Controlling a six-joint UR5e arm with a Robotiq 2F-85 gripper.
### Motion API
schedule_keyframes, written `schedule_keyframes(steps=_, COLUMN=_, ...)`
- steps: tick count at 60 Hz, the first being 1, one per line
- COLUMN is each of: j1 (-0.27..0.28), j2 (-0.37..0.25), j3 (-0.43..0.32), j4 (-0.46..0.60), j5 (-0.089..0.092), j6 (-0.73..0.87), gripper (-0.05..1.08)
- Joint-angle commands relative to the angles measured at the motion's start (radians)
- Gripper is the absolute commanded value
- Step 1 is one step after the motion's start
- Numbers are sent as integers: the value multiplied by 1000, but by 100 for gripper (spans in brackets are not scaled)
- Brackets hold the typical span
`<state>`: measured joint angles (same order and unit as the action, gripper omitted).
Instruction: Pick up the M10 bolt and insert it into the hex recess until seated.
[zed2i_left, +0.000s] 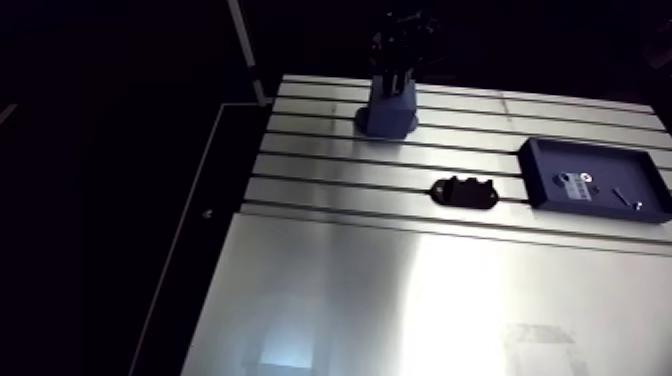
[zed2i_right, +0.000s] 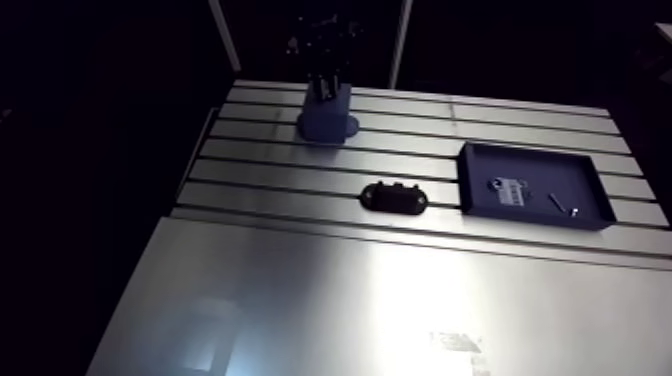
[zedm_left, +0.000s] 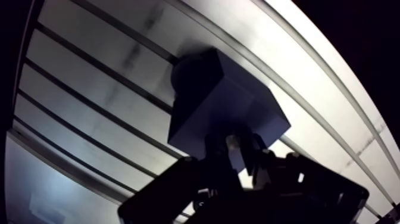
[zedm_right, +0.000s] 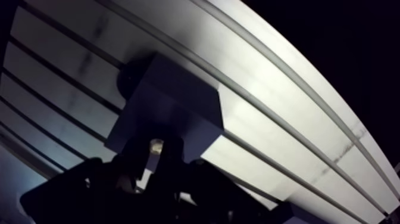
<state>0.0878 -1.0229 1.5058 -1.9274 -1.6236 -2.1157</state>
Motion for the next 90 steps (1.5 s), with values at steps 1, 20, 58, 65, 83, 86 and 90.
schedule_keyframes(steps=1, j1=0, j2=1, j3=0, j4=0, j5=0, j6=-8, gripper=73)
schedule_keyframes(steps=20, j1=7, j2=-8, j3=12, j4=-2, j5=-2, j6=-7, gripper=1)
schedule_keyframes(steps=58, j1=11, j2=-99, j3=8, j4=-16, j5=0, j6=191, gripper=1)
schedule_keyframes(steps=65, j1=9, j2=-96, j3=-6, j4=64, j5=-7, j6=411, gripper=16)
schedule_keyframes(steps=83, j1=6, j2=-84, j3=9, j4=95, j5=8, j6=608, gripper=93)
schedule_keyframes(steps=86, j1=7, j2=-80, j3=9, j4=92, j5=9, j6=610, gripper=98)
schedule_keyframes(steps=90, j1=6, j2=-69, j3=6, j4=89, j5=9, j6=616, gripper=101)
